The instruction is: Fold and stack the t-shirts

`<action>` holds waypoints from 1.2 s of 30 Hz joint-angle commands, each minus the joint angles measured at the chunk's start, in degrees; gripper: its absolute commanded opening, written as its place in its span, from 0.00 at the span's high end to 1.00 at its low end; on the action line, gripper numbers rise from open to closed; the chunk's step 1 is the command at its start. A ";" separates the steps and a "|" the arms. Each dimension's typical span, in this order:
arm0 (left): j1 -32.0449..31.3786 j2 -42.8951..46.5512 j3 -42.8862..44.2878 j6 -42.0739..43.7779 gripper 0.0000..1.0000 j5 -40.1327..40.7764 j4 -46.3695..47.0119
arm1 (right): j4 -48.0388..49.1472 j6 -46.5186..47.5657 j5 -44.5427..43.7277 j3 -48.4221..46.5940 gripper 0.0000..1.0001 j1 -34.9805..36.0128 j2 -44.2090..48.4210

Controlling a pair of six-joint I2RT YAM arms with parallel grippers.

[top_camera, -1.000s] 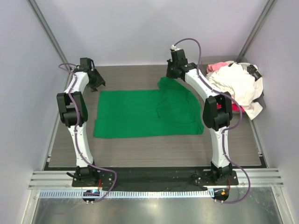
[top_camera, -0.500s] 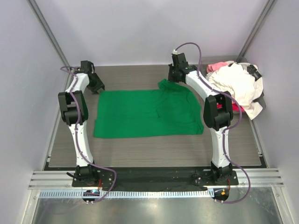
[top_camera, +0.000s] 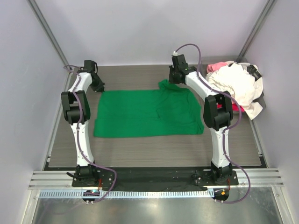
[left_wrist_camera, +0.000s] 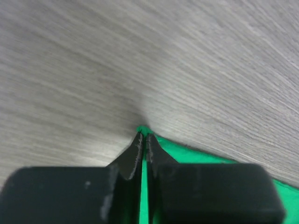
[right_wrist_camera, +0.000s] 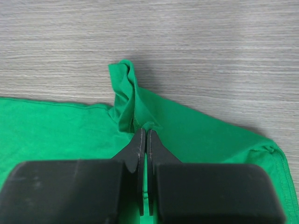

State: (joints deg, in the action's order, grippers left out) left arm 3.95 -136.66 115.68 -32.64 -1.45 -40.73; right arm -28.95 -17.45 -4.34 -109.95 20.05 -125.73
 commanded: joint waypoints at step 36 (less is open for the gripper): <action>-0.87 27.41 -27.69 2.93 1.00 4.61 2.85 | 2.76 -2.06 -6.56 36.64 0.99 -0.63 39.33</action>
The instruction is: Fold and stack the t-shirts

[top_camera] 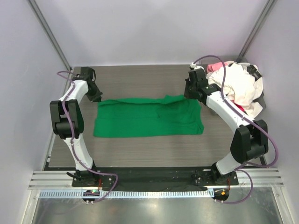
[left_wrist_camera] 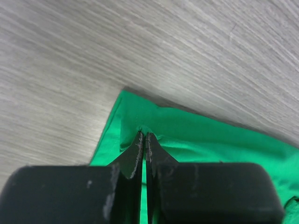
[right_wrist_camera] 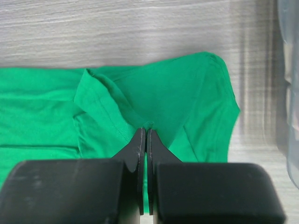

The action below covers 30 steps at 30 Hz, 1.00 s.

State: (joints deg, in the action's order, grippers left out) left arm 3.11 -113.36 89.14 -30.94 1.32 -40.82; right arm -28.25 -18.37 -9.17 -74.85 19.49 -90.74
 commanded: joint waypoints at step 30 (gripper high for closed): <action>-0.13 17.56 -19.71 -1.05 0.38 13.35 5.67 | -1.72 -18.62 -10.08 31.69 0.17 -0.06 26.92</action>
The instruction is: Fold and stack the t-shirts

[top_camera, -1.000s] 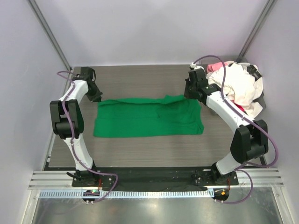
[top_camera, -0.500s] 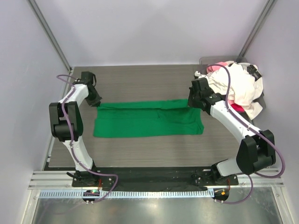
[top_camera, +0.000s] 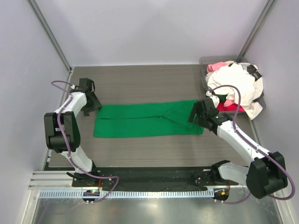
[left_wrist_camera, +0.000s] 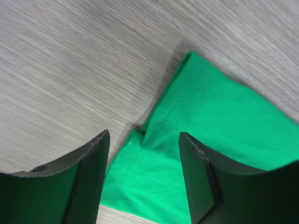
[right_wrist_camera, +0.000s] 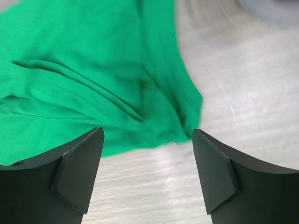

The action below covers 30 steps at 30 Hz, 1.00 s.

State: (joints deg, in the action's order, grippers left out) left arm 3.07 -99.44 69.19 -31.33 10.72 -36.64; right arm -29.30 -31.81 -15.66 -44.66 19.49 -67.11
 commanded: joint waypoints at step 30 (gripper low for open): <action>-15.73 -6.65 -2.45 -3.47 0.48 0.89 -10.03 | 3.29 -6.16 11.79 -22.99 0.19 -2.61 -43.85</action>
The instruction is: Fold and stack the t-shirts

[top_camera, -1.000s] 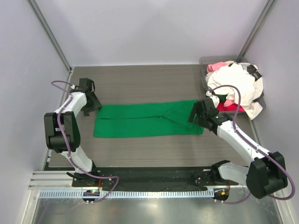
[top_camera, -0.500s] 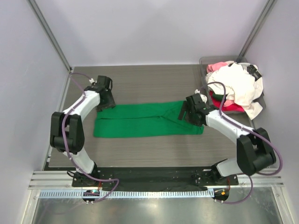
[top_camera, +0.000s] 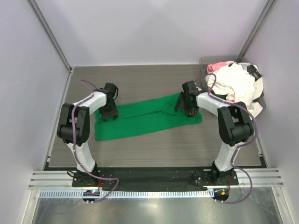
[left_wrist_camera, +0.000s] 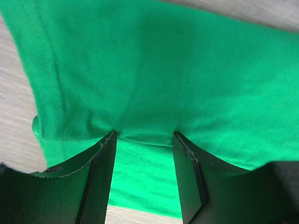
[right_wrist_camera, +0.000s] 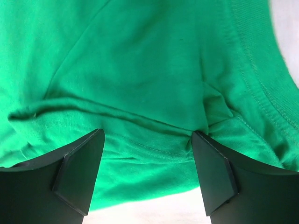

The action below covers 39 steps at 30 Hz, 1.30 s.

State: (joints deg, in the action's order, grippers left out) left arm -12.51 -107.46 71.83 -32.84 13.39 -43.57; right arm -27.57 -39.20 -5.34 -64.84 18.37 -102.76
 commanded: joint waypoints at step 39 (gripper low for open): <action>-37.59 18.15 3.20 -30.63 0.45 -15.00 1.58 | -2.66 -1.93 32.76 -77.28 0.00 -3.16 -45.17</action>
State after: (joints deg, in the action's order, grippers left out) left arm -50.24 -93.80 69.67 -68.23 -9.45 -32.51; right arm -24.36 -40.88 23.62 -141.80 15.86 -154.78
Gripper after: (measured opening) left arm 0.546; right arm 0.994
